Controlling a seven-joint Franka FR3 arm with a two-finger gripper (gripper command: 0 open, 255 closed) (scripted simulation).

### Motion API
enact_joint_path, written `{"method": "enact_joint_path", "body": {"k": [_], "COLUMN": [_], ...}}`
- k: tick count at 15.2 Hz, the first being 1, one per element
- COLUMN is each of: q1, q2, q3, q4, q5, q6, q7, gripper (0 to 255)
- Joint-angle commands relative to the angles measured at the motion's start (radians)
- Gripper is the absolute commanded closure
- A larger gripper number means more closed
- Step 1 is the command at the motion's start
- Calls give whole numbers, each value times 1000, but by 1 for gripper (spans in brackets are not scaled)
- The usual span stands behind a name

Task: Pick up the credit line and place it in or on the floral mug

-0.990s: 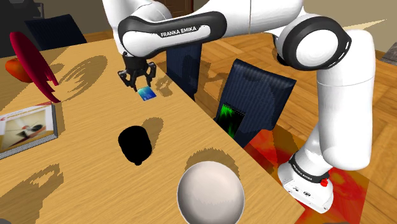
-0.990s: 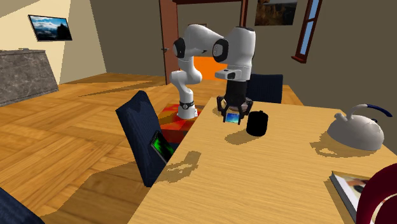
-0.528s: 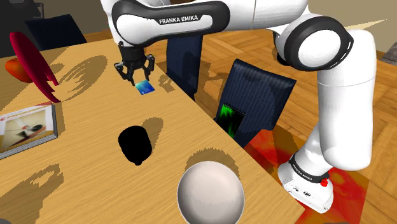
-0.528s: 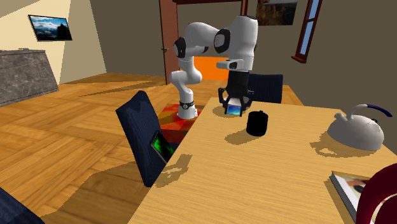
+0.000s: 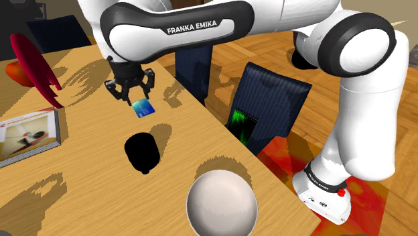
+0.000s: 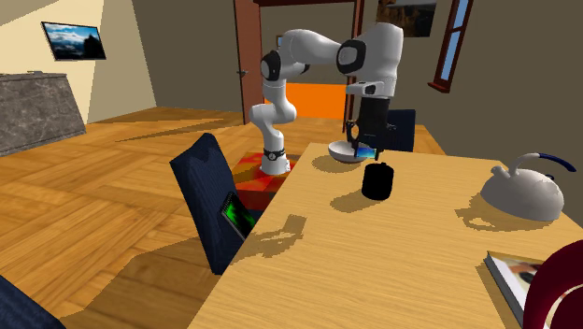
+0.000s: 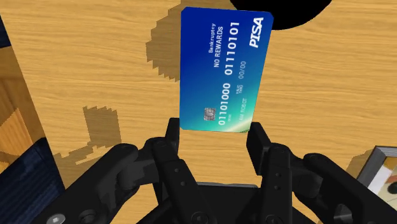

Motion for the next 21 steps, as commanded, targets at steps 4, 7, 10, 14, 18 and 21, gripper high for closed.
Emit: {"method": "enact_joint_path", "body": {"k": [4, 7, 10, 14, 18, 21], "q1": [72, 106, 100, 95, 92, 90], "q2": [-28, -28, -29, -28, -22, -15], "q3": [28, 40, 39, 36, 34, 31], "q4": [-31, -40, -83, -135, -180, -211], "q5": [-8, -15, -16, -20, -26, -32], "q6": [-14, -13, 28, 80, 129, 165], "q7": [104, 152, 158, 168, 178, 186], "gripper": [255, 255, 255, 255, 255, 255]}}
